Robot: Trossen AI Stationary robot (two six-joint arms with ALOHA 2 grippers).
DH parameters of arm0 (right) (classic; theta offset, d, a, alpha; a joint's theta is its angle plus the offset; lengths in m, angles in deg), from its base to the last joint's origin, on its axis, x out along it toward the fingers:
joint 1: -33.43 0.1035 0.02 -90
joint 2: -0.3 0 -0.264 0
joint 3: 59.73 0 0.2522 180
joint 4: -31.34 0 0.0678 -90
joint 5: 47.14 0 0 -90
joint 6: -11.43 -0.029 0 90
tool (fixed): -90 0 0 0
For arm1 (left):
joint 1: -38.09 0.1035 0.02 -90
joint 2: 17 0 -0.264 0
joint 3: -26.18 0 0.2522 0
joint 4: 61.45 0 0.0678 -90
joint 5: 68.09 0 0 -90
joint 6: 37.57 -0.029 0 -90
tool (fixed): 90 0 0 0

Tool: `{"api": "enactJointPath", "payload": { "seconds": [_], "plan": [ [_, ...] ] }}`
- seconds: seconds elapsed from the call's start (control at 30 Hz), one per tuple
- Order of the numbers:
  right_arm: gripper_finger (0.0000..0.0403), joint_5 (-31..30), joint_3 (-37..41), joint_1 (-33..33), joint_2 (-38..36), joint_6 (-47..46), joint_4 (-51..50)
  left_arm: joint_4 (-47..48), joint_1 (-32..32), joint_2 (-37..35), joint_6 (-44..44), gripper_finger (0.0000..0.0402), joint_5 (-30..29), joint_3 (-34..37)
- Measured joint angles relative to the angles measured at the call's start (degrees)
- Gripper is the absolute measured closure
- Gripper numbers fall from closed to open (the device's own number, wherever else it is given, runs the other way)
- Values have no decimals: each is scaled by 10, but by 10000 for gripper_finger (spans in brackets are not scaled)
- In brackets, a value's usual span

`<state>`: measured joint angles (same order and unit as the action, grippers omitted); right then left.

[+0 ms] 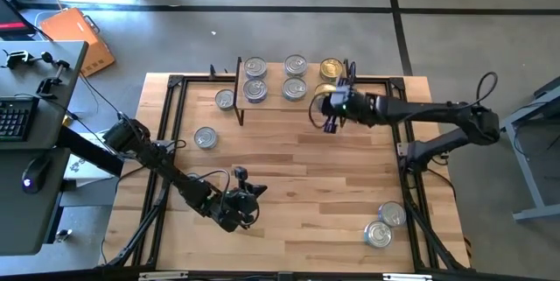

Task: Stack canned seafood by type on shelf
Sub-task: Put the green tuna can on the shelf, then stack the blue tuna can on top of the other blue tuna can on the shelf

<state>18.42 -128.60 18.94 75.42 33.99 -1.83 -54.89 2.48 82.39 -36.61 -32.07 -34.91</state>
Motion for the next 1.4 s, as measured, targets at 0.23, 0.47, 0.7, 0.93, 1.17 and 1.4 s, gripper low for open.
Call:
{"api": "enactJointPath", "payload": {
  "seconds": [0.23, 0.47, 0.7, 0.93, 1.17, 1.4],
  "plan": [
    [402, 59, 0, -55, 1, -40, -18, 0, 0, 0, 5, 401, 0, 0],
    [344, 54, 0, -41, -26, -91, -39, 0, 0, 0, 10, 401, 1, 0],
    [295, 50, 0, 18, -85, -153, -38, -35, -8, -5, -3, 401, -3, 0],
    [314, 45, 6, 234, -66, -269, -38, 1, -65, -97, -38, 401, -89, 0],
    [351, -25, 28, 447, 41, -396, -26, 152, -132, -204, 95, 401, -139, -1],
    [384, -83, 28, 558, 78, -580, -157, 222, -156, -255, 222, 401, -140, 0]
  ]
}}
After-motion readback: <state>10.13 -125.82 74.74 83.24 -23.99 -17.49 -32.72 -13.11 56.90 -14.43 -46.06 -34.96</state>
